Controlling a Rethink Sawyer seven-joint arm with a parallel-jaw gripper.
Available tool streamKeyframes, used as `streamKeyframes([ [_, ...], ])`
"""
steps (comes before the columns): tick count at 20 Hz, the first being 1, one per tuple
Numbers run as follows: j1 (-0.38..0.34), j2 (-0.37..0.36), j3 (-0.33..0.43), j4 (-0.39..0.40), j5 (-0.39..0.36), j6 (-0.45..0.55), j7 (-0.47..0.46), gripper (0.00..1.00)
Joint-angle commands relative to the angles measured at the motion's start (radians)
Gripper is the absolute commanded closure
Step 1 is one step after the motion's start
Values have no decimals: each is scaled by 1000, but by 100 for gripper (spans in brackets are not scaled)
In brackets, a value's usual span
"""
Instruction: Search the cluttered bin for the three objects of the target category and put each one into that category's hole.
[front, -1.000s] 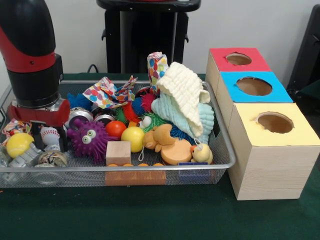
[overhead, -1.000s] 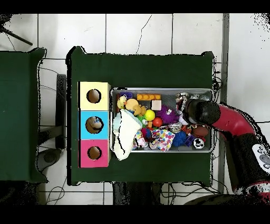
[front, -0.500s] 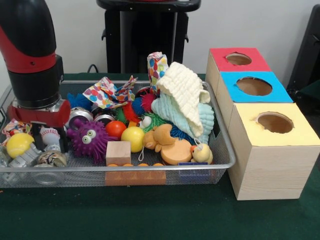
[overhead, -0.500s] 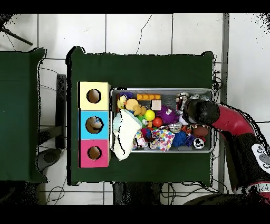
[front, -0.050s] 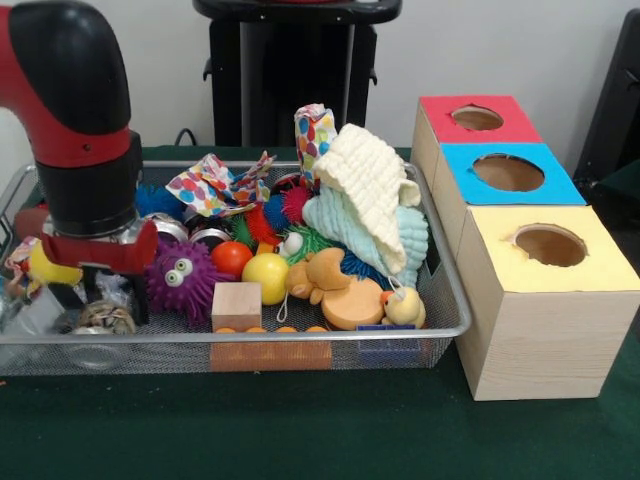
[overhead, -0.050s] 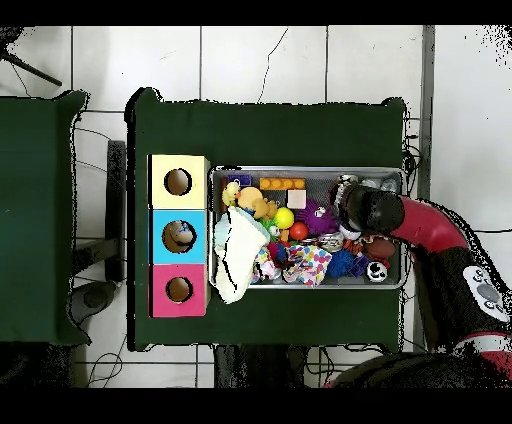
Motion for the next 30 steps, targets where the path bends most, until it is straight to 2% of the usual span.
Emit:
streamKeyframes([
  [1,1,172,-22,9,-44,-85,71,100],
  [10,12,160,-37,14,-18,-79,85,100],
  [19,-3,148,-24,32,-24,-99,71,100],
  [22,-18,119,-15,61,-26,-113,66,100],
  [26,-5,44,-40,76,-19,-32,56,100],
  [30,-27,-10,-70,113,-23,-10,54,100],
])
